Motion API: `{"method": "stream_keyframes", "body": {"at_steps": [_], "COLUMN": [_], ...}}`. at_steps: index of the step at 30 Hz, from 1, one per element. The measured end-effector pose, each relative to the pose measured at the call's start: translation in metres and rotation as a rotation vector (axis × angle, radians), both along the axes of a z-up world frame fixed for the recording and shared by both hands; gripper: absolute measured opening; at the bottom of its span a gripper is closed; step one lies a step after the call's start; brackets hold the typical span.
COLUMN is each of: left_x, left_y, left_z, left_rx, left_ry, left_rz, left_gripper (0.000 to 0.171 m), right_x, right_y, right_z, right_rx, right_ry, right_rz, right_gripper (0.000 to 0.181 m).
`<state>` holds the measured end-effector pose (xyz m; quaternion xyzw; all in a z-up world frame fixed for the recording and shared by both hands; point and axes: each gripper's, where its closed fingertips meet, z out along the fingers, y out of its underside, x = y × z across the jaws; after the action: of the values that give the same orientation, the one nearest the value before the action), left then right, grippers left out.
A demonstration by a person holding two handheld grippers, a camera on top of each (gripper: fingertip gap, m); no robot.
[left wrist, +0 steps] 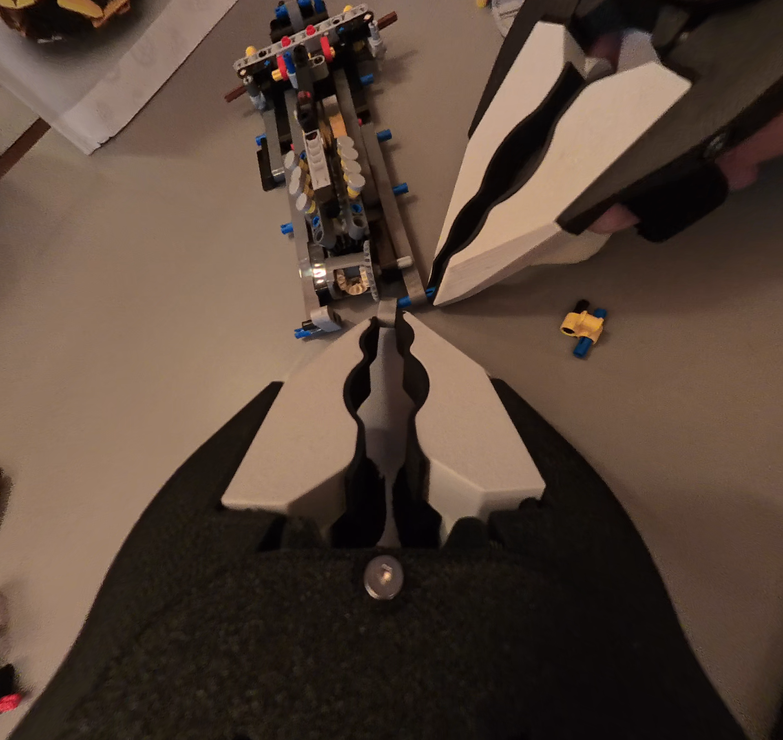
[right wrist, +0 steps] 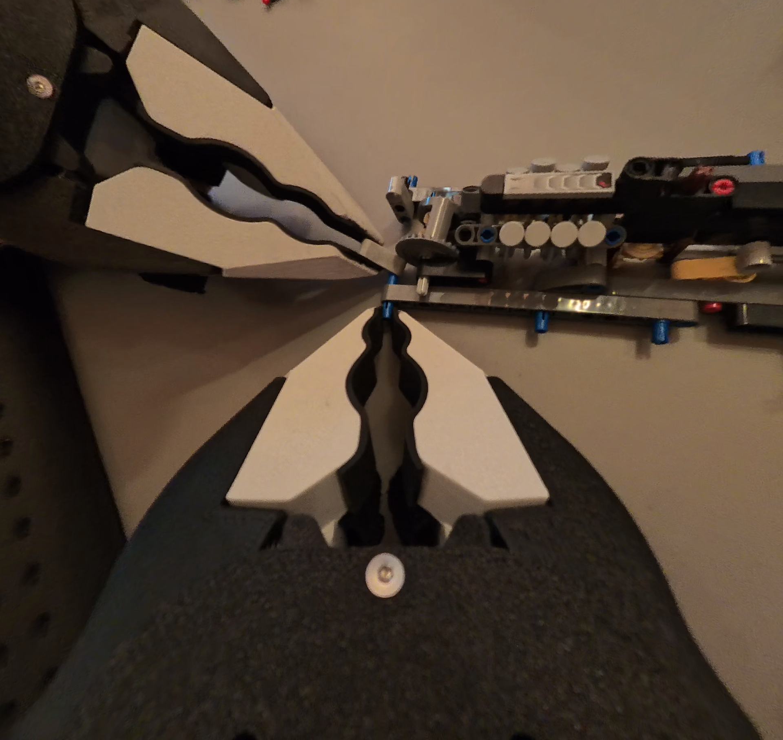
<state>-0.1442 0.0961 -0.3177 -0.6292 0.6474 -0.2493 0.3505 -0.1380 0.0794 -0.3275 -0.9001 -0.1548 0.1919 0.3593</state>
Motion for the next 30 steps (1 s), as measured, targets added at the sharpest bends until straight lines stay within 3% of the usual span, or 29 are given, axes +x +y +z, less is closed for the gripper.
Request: {"method": "stream_keyframes", "body": {"at_steps": [8, 12, 17, 19, 21, 24, 27, 30], "left_x": [-0.0031, -0.007, -0.0087, -0.0066, -0.0053, -0.003, -0.0044, -0.0049], "left_y": [0.0041, 0.0007, -0.0021, -0.0015, 0.0017, 0.0013, 0.0019, 0.003], "left_z": [0.0003, -0.0014, -0.0014, -0.0024, -0.0059, -0.0069, -0.0068, -0.0064], "left_rx": [-0.083, -0.267, -0.102, -0.072, -0.052, -0.113, -0.192, -0.166], "left_ry": [0.015, 0.012, 0.044, 0.053, 0.064, 0.046, 0.042, 0.049], "left_rz": [0.07, 0.095, 0.062, 0.075, 0.088, 0.095, 0.117, 0.133], "left_gripper": [0.008, 0.008, 0.01, 0.026, 0.028, 0.008, 0.008, 0.007], "right_x": [-0.0019, -0.0042, -0.0046, -0.0037, -0.0037, -0.0057, -0.0067, -0.007], "right_y": [0.0064, 0.0055, 0.0053, 0.0055, 0.0056, 0.0053, 0.0054, 0.0052], "right_z": [0.0002, 0.0005, 0.0001, 0.0002, 0.0002, 0.0, 0.0002, 0.0007], "right_rx": [0.036, 0.035, 0.029, 0.025, 0.027, 0.036, 0.037, 0.029], "right_ry": [-0.042, -0.031, -0.027, -0.02, -0.028, -0.051, -0.05, -0.05], "right_rz": [0.003, 0.018, 0.02, 0.015, 0.018, 0.029, 0.03, 0.012], "right_gripper": [0.003, 0.003, 0.003, 0.003, 0.003, 0.003, 0.003, 0.003]}}
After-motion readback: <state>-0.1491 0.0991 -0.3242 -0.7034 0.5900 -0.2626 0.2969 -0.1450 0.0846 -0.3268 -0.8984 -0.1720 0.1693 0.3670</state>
